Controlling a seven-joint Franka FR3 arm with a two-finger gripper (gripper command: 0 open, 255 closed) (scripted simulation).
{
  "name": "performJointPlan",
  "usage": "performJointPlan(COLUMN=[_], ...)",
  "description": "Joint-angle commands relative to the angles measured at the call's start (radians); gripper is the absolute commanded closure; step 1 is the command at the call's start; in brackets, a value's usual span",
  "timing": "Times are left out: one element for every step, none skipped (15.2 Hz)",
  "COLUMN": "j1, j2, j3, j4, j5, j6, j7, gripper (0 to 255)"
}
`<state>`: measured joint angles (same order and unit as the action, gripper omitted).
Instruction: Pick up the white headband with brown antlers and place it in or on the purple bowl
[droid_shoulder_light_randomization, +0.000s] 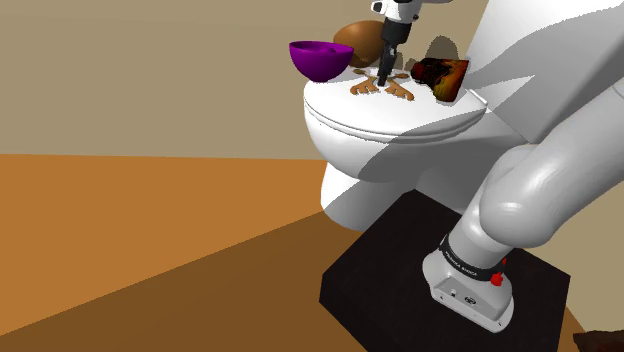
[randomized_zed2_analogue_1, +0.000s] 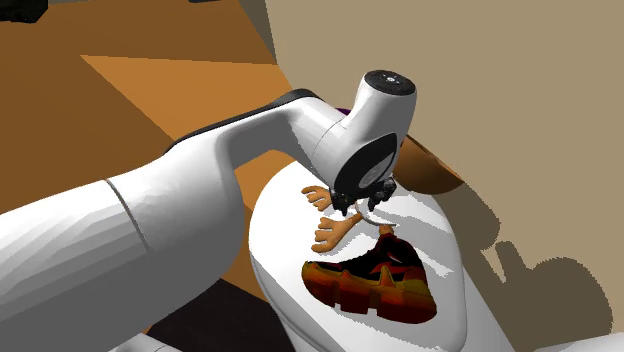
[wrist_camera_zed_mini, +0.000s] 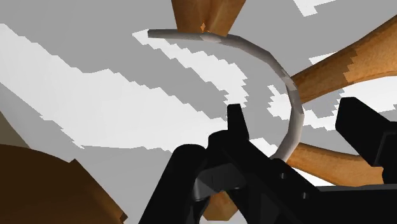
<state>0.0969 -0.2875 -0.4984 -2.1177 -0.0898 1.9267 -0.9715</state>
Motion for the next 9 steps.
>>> performJointPlan(j1=[0.0,0.0,0.0,-0.001,0.0,-0.002,-0.002,-0.002,-0.001], j2=[0.0,0.0,0.0,-0.002,0.001,-0.001,0.003,0.004,0.001], j3=[0.0,0.0,0.0,0.0,-0.001,-0.002,-0.006,-0.006,0.001], j4=[0.0,-0.001,-0.002,-0.003,-0.002,-0.006,-0.004,-0.005,0.0], j5=[0.0,0.0,0.0,-0.001,0.0,-0.001,0.0,0.0,0.0], j6=[0.0,0.0,0.001,0.001,0.002,0.005,0.007,0.009,0.0], j7=[0.0,0.0,0.001,0.0,-0.001,-0.003,-0.007,-0.008,0.0], gripper=[255,255,255,255,255,255,255,255,255])
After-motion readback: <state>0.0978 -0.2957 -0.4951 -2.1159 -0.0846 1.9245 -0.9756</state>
